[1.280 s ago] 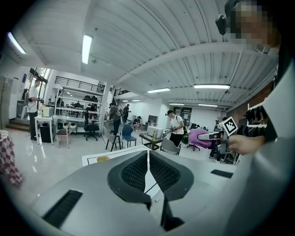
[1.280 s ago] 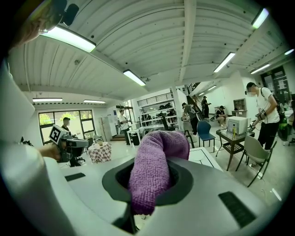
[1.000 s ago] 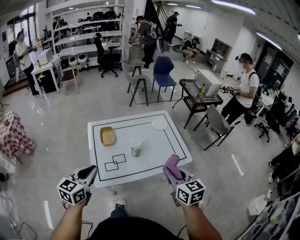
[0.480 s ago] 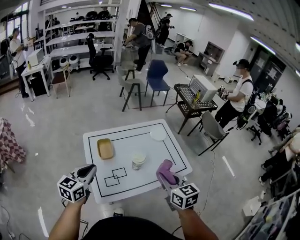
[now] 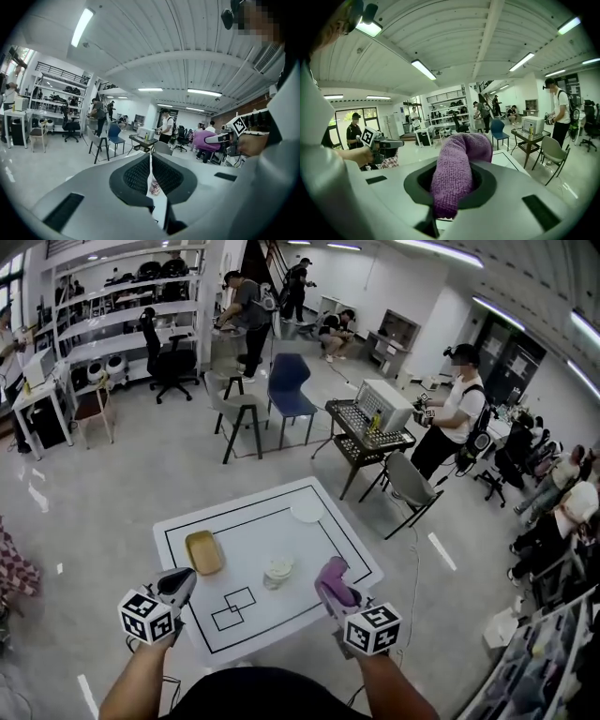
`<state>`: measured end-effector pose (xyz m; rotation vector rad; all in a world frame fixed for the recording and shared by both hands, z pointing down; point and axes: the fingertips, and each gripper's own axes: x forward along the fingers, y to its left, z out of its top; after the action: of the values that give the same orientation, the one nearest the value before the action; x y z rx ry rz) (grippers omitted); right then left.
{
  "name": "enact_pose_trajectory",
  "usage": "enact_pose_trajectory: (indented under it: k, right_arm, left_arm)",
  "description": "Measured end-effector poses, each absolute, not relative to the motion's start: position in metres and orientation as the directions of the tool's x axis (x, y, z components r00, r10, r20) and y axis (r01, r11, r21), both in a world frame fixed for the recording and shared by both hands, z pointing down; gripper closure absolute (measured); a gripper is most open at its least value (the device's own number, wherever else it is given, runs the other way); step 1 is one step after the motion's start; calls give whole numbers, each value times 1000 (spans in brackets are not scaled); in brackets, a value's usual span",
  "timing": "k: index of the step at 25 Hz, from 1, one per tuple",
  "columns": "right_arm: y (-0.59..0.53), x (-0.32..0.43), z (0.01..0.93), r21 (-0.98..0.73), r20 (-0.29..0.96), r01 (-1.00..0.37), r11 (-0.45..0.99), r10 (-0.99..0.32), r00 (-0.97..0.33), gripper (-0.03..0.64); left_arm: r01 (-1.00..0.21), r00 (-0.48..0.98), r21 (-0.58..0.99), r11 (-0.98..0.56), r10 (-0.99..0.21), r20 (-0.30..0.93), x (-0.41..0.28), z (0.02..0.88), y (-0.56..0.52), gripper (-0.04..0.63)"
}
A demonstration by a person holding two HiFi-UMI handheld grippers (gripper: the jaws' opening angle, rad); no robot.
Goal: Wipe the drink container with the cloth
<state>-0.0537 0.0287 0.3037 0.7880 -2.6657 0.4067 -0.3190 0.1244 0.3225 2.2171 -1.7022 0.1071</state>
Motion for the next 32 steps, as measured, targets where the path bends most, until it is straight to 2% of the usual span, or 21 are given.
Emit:
enact_pose_trajectory:
  k: [6,13,20,24,26,32]
  right_arm:
    - [22,-64,313,-188,406,-603,775,-497,-767,552]
    - [14,-70,322,-190,426,-622,759,-507,-749,552]
    - [-16,-72,343,-225,433,-609,760,-483,-762,551]
    - [-32,-82,357,-250,433,-575,779,-442,-786,551]
    - [-40,-88,363,-258,436,-559,788,-422,-795,551]
    - [-58,-115,377,-285,443,-464,839,-314,-840,551]
  left_arm:
    - [-921,369,237,-309,-888,276,-315,332,98,561]
    - [-908,403,244,-341,-873,276,-322,336,76,561]
    - [-903,415,248,-352,-862,289,-314,348,47,561]
    - [-895,446,190,-404,-836,320,-299,358,36,560]
    - [-885,466,177,-431,-823,325,-288,362,30,539]
    - [-849,526,168,-501,-766,370,-257,388,9,415]
